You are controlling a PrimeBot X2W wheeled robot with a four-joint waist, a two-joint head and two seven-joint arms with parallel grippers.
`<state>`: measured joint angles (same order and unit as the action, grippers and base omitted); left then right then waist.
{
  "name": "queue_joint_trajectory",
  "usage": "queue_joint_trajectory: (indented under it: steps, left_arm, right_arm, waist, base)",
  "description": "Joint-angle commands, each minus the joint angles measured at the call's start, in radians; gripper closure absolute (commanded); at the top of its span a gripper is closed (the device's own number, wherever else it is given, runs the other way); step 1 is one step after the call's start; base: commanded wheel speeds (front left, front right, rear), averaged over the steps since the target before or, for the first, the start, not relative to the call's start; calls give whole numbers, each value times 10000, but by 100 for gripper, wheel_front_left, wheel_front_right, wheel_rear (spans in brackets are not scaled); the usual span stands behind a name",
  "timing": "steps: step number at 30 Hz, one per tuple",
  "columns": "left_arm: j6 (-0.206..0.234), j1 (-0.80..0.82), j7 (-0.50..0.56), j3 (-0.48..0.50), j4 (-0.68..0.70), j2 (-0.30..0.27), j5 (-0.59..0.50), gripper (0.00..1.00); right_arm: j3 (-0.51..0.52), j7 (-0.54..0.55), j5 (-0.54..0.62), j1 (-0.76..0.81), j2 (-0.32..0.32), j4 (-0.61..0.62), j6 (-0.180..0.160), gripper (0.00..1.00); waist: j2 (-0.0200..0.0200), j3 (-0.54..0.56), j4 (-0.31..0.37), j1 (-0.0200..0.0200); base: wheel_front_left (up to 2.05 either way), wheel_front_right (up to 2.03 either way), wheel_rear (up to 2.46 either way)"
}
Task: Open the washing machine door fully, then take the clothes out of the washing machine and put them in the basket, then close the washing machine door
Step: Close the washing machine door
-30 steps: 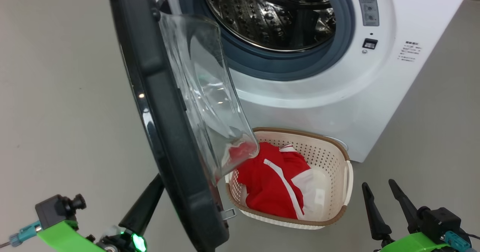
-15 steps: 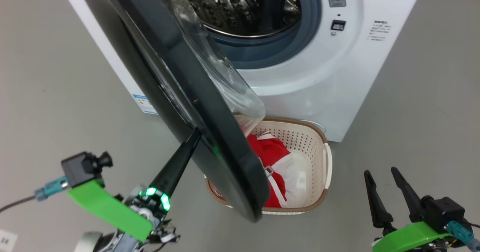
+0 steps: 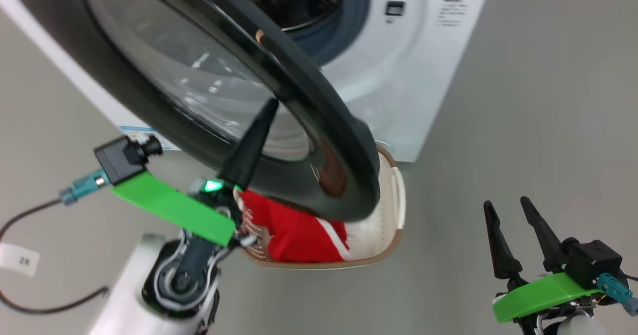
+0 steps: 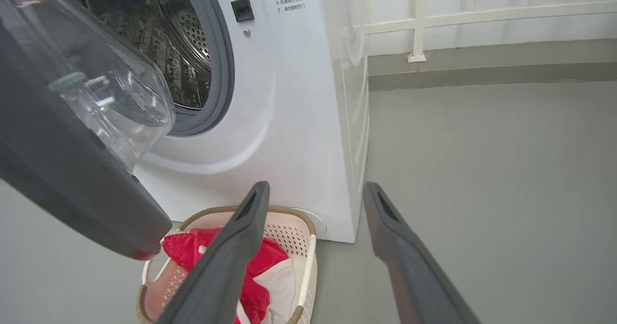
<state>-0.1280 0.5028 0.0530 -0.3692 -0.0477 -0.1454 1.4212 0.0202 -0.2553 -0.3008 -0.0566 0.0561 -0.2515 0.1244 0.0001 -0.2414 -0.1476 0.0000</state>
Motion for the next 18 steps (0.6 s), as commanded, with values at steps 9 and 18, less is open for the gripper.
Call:
queue_joint_trajectory:
  steps: [9, 18]
  left_arm:
    - [-27, 2155, -1261, -136, -1140, -429, 117, 100]
    - [-27, 3280, -2088, -594, -2359, -555, 308, 100]
  right_arm:
    - [-171, -65, -60, -469, -42, 287, 63, 0]
    - [-189, -65, -176, -598, -55, 237, 63, 0]
  waist:
    - [-1, -615, 1159, 0]
    - [-1, -640, 1317, 0]
  base:
    - [0, 0, 0]
    - [0, 0, 0]
